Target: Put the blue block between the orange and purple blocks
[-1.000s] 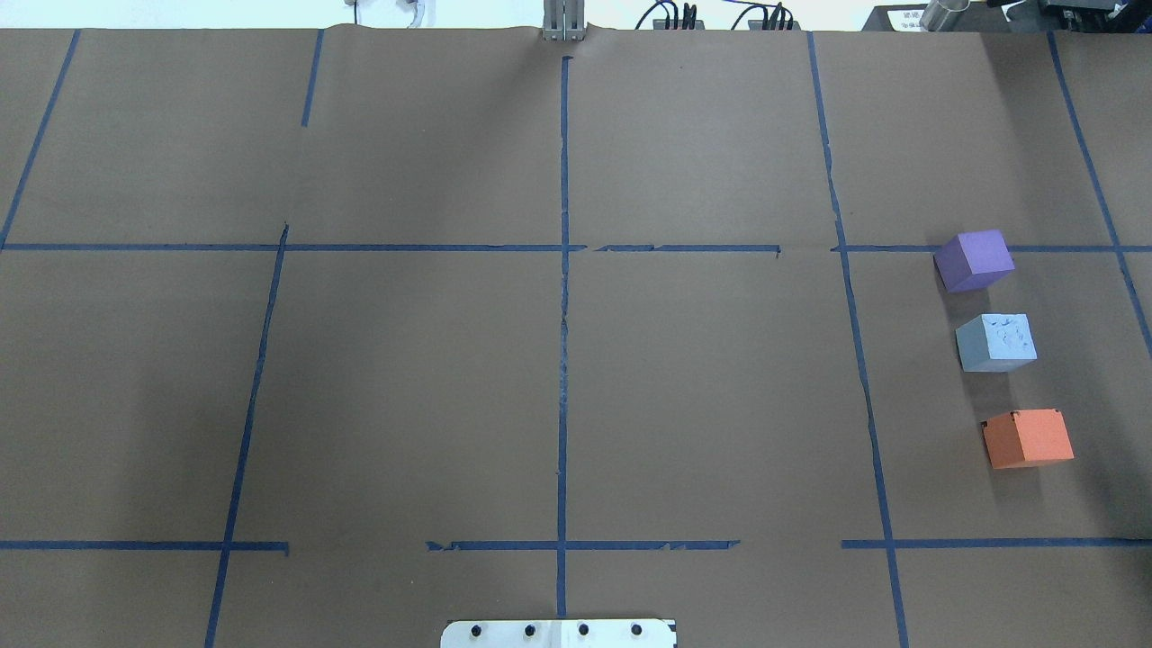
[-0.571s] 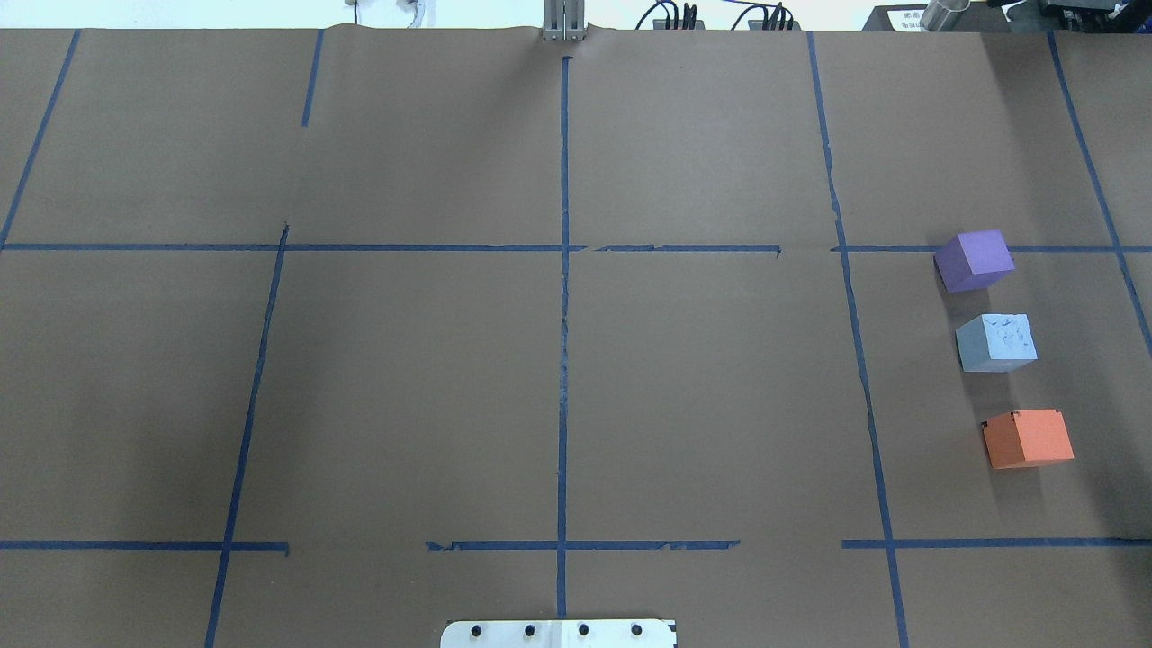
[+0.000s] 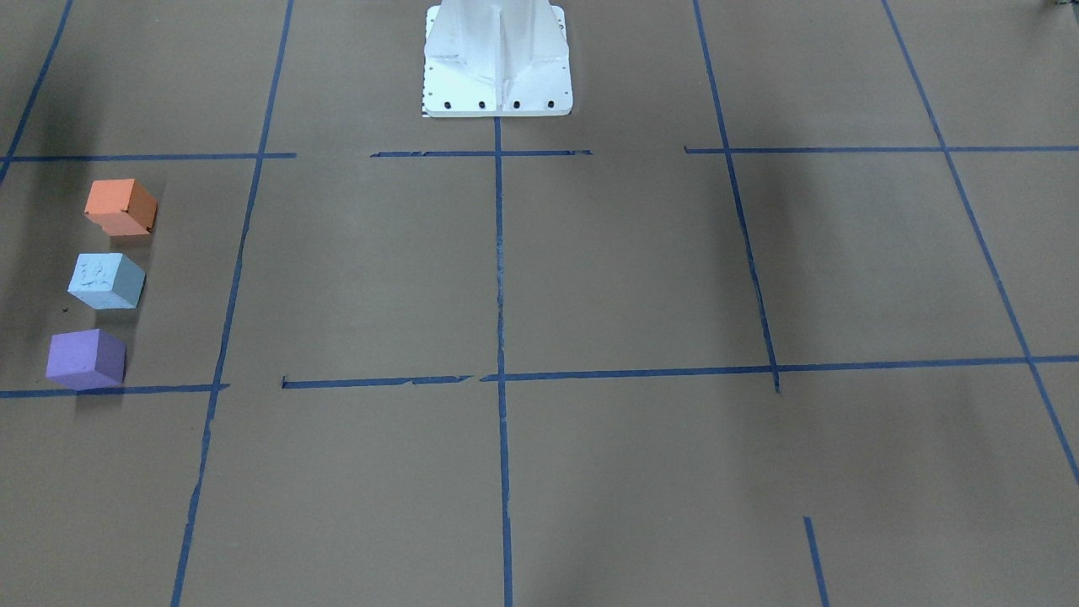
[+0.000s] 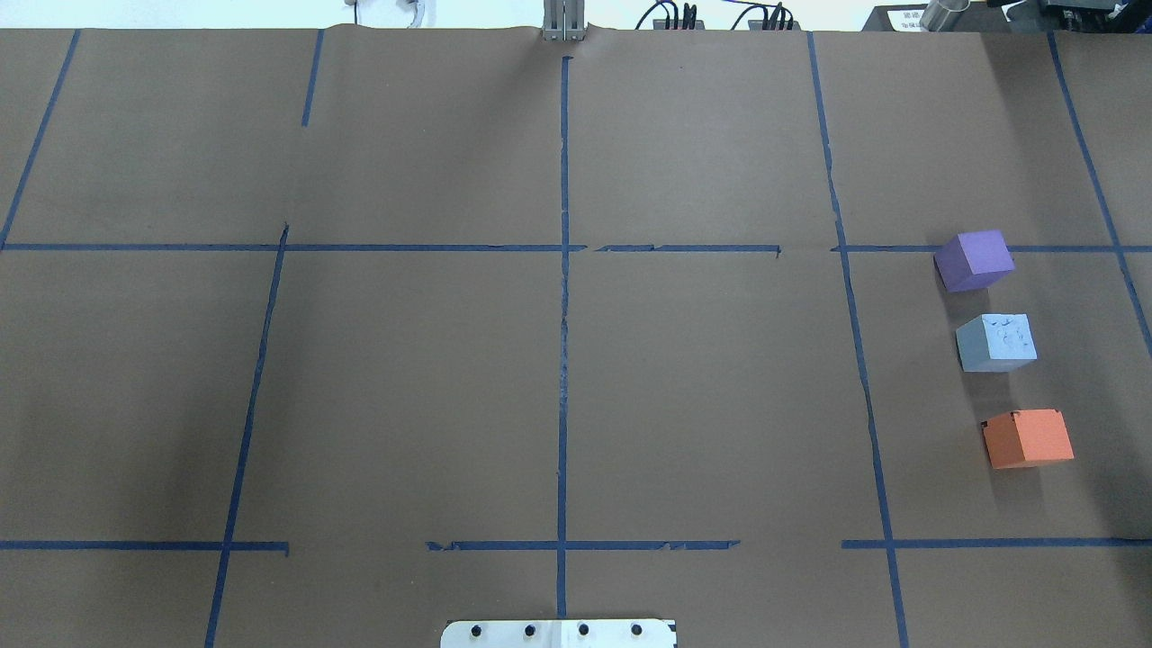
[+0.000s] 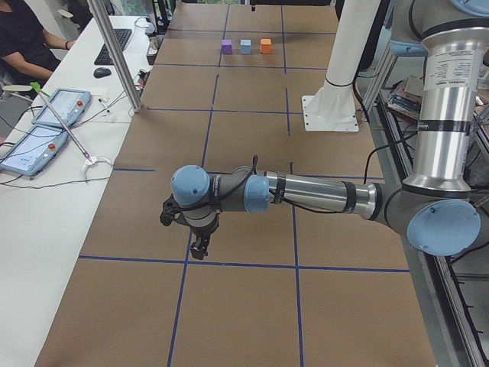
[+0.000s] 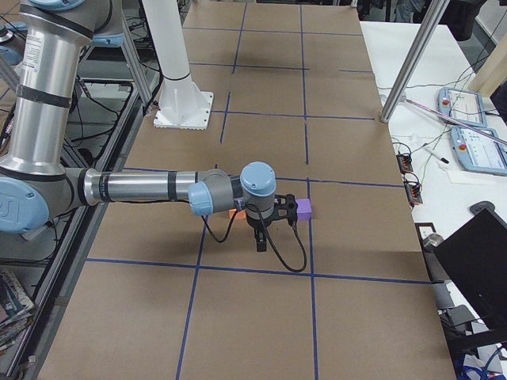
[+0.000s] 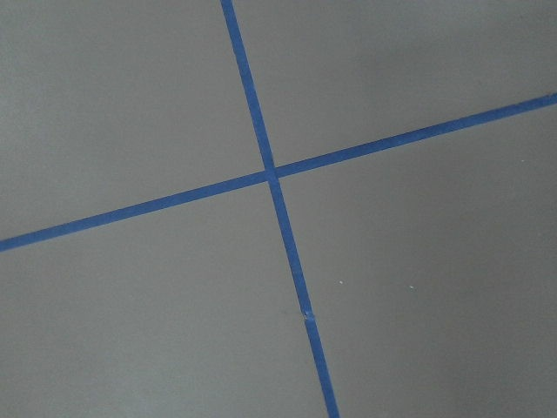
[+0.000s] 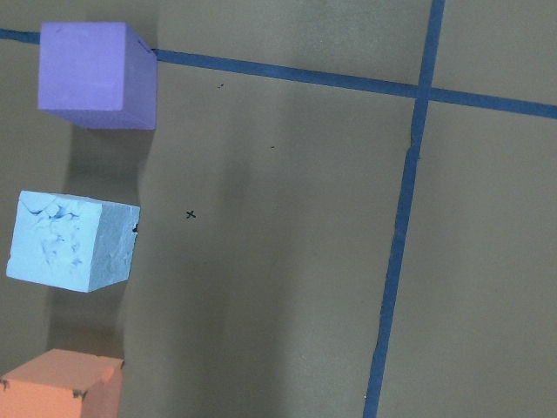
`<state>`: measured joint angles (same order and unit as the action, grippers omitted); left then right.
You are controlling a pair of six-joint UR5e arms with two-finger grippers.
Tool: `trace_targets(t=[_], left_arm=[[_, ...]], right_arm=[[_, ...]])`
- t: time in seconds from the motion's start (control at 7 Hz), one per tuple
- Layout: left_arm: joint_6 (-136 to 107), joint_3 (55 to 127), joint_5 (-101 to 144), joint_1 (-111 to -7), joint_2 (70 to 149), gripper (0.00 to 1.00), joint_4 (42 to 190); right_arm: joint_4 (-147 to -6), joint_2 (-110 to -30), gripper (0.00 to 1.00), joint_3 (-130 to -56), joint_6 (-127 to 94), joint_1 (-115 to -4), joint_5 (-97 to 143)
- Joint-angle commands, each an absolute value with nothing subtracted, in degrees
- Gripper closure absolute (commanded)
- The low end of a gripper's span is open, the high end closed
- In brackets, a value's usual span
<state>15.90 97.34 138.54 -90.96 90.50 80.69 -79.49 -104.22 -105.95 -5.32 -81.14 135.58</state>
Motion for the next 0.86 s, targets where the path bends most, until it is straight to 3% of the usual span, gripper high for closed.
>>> trace_targets(t=[0.0,0.43,0.71], left_arm=[[15.73,103.87,139.13,-90.97,87.11,0.0,73.34],[15.91,104.06,136.69,-90.88,86.49,0.0,75.4],[15.47,100.48,136.15,-90.62,89.27,0.0,75.33]], right_arm=[[-82.07,-103.71,0.0,-106.35,-4.66,-82.52,137.62],[-86.2,-103.8,0.0,-106.61,1.9,-84.89,137.99],[-89.99,-103.19,0.0,-106.96,3.6,-85.95,137.73]])
